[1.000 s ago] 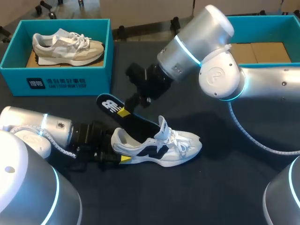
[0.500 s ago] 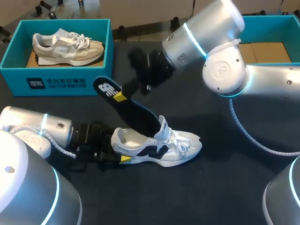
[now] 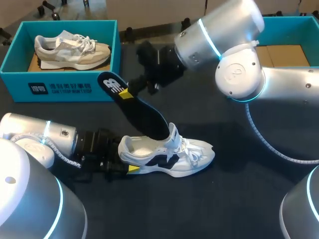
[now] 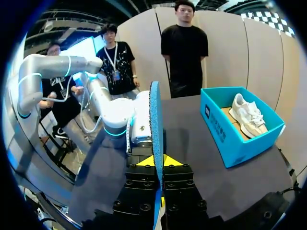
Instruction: Take the shoe out of the shoebox, open the shoe tongue, remove and reinsert the insole, then place the shoe into the shoebox
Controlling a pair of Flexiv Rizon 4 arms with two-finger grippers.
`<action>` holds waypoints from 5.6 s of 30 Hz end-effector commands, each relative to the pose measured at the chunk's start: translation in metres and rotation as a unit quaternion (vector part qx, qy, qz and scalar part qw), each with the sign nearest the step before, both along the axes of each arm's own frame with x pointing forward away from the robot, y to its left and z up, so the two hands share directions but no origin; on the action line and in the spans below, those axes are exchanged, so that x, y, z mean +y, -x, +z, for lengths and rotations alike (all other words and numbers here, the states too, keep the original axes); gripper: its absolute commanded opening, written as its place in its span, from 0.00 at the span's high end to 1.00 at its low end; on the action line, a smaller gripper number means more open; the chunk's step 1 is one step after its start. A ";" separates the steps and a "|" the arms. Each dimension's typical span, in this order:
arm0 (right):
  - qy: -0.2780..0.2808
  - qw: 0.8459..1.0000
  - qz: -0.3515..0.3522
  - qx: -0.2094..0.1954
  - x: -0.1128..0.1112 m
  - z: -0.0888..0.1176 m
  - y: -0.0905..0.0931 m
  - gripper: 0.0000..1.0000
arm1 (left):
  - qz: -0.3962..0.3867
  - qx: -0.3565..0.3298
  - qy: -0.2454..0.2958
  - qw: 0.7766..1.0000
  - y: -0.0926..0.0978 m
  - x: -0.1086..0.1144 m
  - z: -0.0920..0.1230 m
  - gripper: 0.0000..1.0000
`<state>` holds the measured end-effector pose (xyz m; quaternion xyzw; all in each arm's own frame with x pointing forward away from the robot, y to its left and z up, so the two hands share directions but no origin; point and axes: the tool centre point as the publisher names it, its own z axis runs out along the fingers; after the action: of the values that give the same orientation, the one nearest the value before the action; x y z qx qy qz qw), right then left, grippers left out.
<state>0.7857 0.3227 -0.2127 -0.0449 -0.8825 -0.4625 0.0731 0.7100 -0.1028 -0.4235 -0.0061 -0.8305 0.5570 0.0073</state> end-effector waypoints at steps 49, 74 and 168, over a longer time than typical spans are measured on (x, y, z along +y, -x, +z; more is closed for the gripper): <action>-0.265 0.935 -0.039 0.233 -0.067 0.155 -0.033 1.00 | 0.000 0.001 -0.002 1.000 -0.001 -0.002 -0.003 1.00; -0.245 0.934 -0.043 0.258 -0.094 0.180 -0.009 1.00 | 0.000 0.001 -0.002 1.000 -0.001 -0.002 -0.003 1.00; -0.186 0.942 -0.147 0.236 -0.126 0.245 0.181 1.00 | 0.000 0.001 -0.002 1.000 -0.001 -0.002 -0.003 1.00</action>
<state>0.6078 0.1967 0.0345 -0.2649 -0.7235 -0.5984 0.2198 0.7102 -0.1027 -0.4237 -0.0060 -0.8306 0.5569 0.0073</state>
